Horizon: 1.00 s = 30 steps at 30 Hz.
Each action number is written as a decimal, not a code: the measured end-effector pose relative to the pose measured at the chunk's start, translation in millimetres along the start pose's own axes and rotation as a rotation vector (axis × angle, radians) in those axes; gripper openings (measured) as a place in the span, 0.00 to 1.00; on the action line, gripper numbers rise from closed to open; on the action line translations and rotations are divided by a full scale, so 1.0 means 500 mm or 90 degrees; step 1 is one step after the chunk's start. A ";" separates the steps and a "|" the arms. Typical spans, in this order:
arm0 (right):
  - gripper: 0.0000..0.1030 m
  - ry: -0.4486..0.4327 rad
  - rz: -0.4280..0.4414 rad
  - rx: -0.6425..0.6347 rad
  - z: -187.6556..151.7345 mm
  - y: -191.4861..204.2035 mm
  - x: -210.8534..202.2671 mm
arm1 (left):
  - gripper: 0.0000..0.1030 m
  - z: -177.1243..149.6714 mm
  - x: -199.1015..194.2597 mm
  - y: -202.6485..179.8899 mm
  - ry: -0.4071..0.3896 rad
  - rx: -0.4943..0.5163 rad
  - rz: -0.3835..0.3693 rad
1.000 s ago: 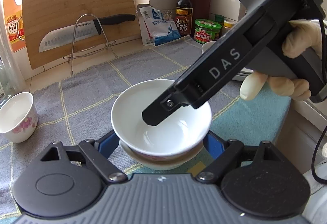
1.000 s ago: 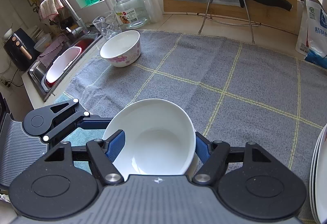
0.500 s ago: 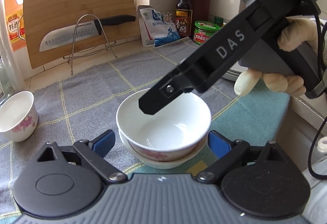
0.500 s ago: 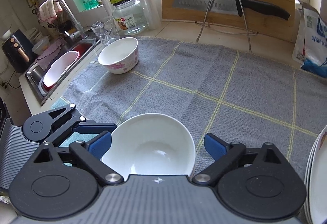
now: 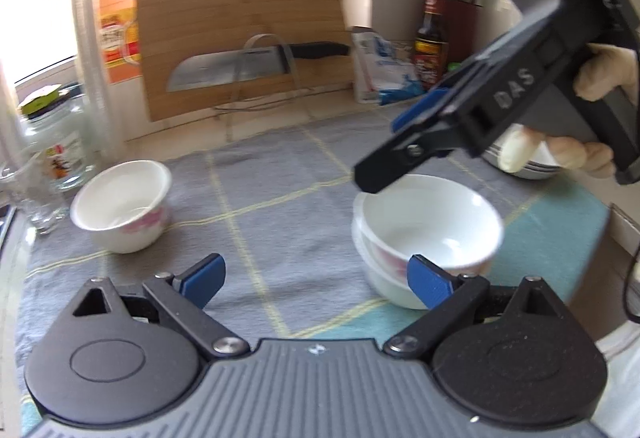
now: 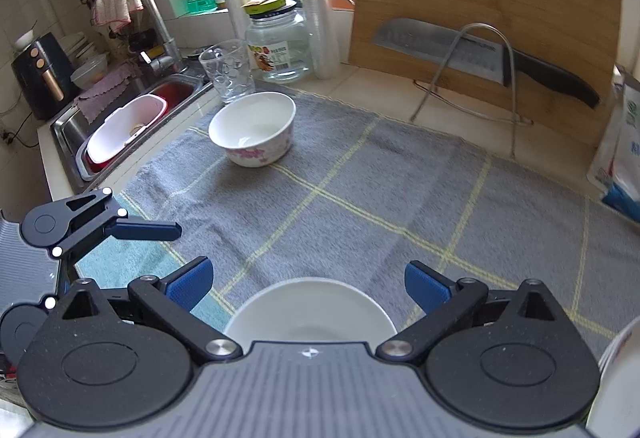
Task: Organize plates and bowls
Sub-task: 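Move the right tool to the plain white bowl by the glass and grasp its rim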
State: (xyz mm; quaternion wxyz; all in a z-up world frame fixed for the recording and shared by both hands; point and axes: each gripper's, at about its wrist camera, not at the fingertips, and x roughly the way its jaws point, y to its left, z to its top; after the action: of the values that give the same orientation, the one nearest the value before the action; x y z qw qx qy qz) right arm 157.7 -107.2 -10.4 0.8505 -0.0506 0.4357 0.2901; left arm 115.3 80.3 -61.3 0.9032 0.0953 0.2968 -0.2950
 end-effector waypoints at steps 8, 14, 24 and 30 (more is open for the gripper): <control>1.00 -0.002 0.008 -0.065 0.077 0.051 0.050 | 0.95 0.003 0.014 0.112 -0.034 -0.042 0.128; 1.00 -0.001 0.011 -0.099 0.137 0.073 0.091 | 0.95 0.005 0.046 0.172 -0.043 -0.070 0.161; 1.00 0.020 0.030 -0.120 0.218 0.074 0.184 | 0.95 0.000 0.111 0.230 -0.028 -0.085 0.163; 1.00 0.038 0.050 -0.122 0.256 0.066 0.246 | 0.95 0.006 0.147 0.250 -0.020 -0.089 0.155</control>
State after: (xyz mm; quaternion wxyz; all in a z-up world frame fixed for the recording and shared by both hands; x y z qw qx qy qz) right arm 286.9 18.5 -20.7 0.8162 -0.1232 0.4330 0.3622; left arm 238.1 145.4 -102.8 0.9414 0.0632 0.2885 -0.1632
